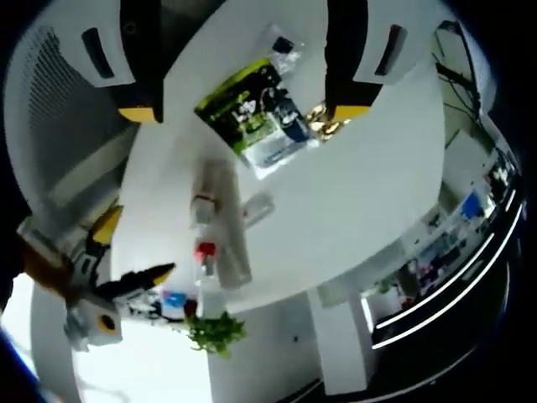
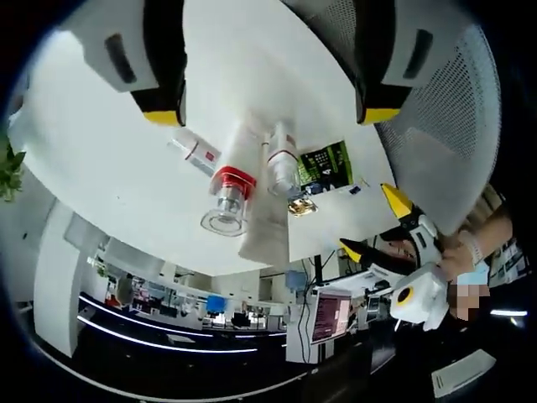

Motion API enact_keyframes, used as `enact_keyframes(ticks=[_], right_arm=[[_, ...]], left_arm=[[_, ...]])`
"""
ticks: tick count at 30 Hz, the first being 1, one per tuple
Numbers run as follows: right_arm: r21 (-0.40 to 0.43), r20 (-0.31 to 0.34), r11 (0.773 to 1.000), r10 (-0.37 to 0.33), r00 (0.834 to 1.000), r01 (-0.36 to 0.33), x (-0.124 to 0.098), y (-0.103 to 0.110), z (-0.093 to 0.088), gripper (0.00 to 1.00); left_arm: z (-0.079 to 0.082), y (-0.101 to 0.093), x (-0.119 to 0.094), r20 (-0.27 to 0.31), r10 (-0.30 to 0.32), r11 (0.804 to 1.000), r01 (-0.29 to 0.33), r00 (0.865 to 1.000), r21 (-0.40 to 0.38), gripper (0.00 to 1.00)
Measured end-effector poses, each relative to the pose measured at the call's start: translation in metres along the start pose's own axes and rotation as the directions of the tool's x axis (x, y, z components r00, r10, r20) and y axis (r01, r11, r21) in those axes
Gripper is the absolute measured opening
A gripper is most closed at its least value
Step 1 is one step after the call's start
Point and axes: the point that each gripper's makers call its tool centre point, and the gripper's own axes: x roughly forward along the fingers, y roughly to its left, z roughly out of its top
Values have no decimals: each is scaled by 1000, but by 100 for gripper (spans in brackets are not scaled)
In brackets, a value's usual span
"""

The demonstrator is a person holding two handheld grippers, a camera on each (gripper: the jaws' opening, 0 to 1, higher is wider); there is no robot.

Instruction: Arrange the skincare products in the storage area until every visible bottle or jar stands upright without overlapping.

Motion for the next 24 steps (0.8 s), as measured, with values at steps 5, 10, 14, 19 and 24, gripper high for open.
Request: enact_keyframes(ticks=[5,10,14,19,24], right_arm=[[2,22,1000,-5,1000,5,-8,-2,4,90],[-4,23,1000,2,1000,-2,-10,-2,3,97],[-12,23,1000,8,1000,-8,-12,-1,3,99],[-21,19,1000,15,1000,-14,-12,-6,2,99],[-50,-2,998,25,1000,-25,-10,-9,0,99]], left_arm=[[1,-6,-6,7,-5,1000,5,1000,14,82],[-1,-7,-8,5,11,1000,-11,1000,8,87],[-2,-9,-9,6,13,1000,-13,1000,9,90],[-3,-10,-10,11,17,1000,-17,1000,0,94],[-5,-9,-11,8,21,1000,-21,1000,-9,97]])
